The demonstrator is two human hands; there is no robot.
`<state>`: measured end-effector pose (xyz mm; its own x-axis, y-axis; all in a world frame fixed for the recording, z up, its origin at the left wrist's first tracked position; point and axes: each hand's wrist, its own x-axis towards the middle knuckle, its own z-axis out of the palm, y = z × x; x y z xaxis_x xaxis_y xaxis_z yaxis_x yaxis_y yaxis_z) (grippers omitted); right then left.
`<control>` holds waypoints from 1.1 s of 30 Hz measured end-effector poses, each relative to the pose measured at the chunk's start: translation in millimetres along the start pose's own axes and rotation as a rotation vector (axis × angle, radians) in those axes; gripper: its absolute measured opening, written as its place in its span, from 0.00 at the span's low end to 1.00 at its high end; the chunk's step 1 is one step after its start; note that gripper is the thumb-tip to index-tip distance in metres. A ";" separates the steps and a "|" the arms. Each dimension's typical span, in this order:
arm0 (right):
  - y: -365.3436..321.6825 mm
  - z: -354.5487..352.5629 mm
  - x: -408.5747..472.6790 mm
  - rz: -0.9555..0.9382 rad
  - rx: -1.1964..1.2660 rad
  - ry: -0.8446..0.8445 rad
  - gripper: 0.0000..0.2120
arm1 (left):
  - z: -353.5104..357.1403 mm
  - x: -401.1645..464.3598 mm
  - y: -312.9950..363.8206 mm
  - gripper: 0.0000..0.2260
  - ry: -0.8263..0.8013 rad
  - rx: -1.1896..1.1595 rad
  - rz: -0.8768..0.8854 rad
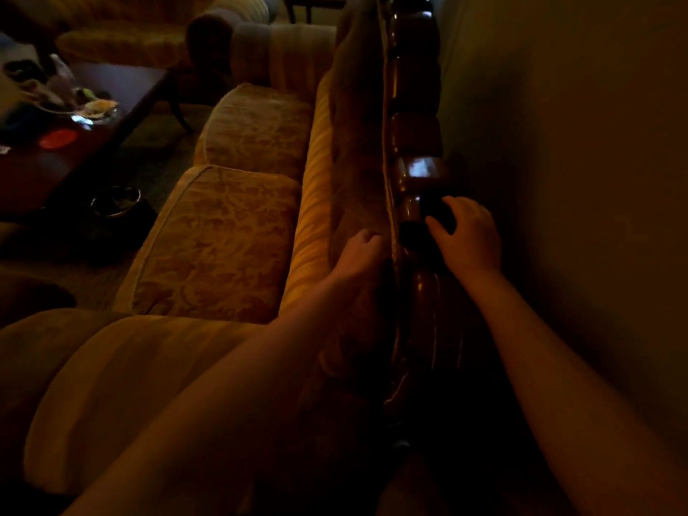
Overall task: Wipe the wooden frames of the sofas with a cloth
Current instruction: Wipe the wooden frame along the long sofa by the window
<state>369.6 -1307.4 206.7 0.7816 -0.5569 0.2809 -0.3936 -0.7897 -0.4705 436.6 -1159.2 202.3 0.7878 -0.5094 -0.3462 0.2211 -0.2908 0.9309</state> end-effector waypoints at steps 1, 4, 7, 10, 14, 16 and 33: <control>-2.0 1.4 5.6 0.009 -0.026 -0.009 0.20 | 3.8 -1.0 1.4 0.12 -0.011 -0.006 0.002; -9.0 8.8 25.4 0.003 -0.103 -0.042 0.21 | 17.4 4.8 6.8 0.14 0.009 -0.035 -0.006; -14.4 16.8 42.6 -0.043 -0.132 -0.082 0.21 | 27.0 18.1 14.1 0.13 0.104 -0.014 -0.008; -13.6 20.3 50.8 -0.053 -0.129 -0.131 0.20 | 33.1 33.1 18.6 0.08 0.200 -0.039 -0.070; -8.2 15.6 45.9 -0.120 -0.102 -0.156 0.19 | 38.0 46.8 21.1 0.15 0.253 -0.058 -0.082; -0.8 7.3 31.3 -0.158 -0.102 -0.175 0.20 | 39.1 51.2 17.6 0.19 0.260 -0.086 -0.075; 6.2 -3.0 15.5 0.304 0.125 -0.036 0.22 | 45.8 56.1 43.5 0.12 0.137 -0.135 0.116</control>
<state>377.8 -1321.7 210.6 0.6548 -0.7512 0.0828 -0.5511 -0.5496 -0.6279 464.1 -1237.5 218.1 0.8811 -0.4158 -0.2252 0.1918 -0.1210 0.9740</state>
